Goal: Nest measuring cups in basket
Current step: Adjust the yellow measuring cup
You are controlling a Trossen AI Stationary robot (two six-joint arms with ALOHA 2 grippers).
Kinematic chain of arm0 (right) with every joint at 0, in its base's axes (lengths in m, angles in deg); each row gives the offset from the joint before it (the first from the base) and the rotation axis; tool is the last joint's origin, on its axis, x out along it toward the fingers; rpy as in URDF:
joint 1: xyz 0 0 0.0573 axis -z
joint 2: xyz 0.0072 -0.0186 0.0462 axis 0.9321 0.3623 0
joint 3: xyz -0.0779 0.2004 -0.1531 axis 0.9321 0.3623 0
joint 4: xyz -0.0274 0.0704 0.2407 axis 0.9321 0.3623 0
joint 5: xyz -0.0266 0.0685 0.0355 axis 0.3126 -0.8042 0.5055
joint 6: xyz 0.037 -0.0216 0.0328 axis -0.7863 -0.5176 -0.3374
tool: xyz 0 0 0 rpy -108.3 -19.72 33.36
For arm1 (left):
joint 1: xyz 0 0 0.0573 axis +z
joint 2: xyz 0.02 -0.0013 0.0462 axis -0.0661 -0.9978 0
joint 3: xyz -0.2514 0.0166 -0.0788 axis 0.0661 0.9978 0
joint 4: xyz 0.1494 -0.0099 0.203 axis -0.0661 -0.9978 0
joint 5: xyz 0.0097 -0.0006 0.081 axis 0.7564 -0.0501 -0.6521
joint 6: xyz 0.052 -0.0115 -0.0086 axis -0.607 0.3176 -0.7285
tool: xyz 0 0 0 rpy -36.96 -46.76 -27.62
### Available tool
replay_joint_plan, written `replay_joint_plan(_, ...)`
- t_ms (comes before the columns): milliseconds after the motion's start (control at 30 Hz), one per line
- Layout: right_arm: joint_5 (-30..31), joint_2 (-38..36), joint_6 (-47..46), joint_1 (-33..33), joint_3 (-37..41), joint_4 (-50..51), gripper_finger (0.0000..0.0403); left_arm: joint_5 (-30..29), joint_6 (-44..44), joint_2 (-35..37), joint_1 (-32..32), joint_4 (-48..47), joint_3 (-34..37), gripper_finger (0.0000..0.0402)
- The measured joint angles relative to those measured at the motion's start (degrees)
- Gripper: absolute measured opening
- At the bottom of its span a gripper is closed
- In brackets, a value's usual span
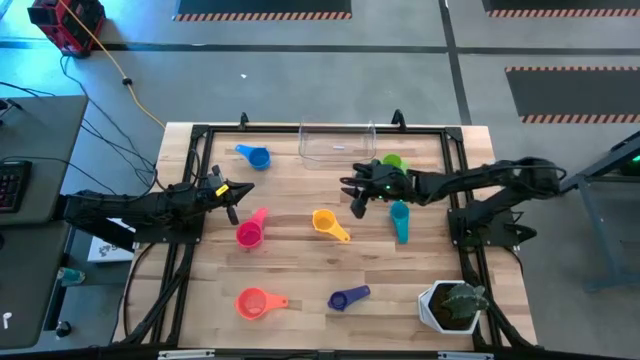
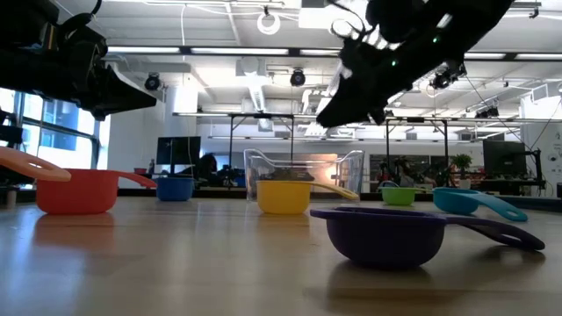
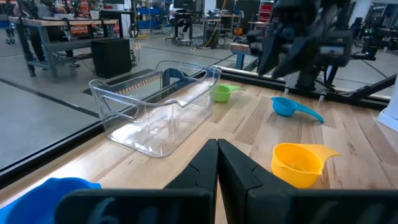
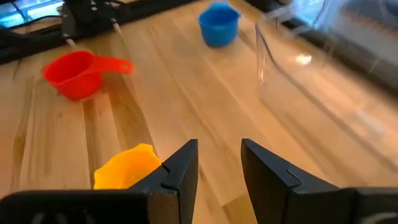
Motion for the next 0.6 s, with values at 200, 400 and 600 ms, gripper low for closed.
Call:
replay_joint_plan(200,-1.8,6.3,-3.4,0.4,-0.4,-3.2,0.0114,0.0,0.0,0.0,0.0,0.0,0.0,0.0001)
replay_joint_plan(400,-4.3,12.8,-2.0,0.0,-6.1,-0.7,0.0114,0.0,0.0,0.0,0.0,0.0,0.0,0.0001)
replay_joint_plan(600,-5.6,18.1,-0.4,-0.8,-13.6,9.4,0.0114,0.0,0.0,0.0,0.0,0.0,0.0,0.0001)
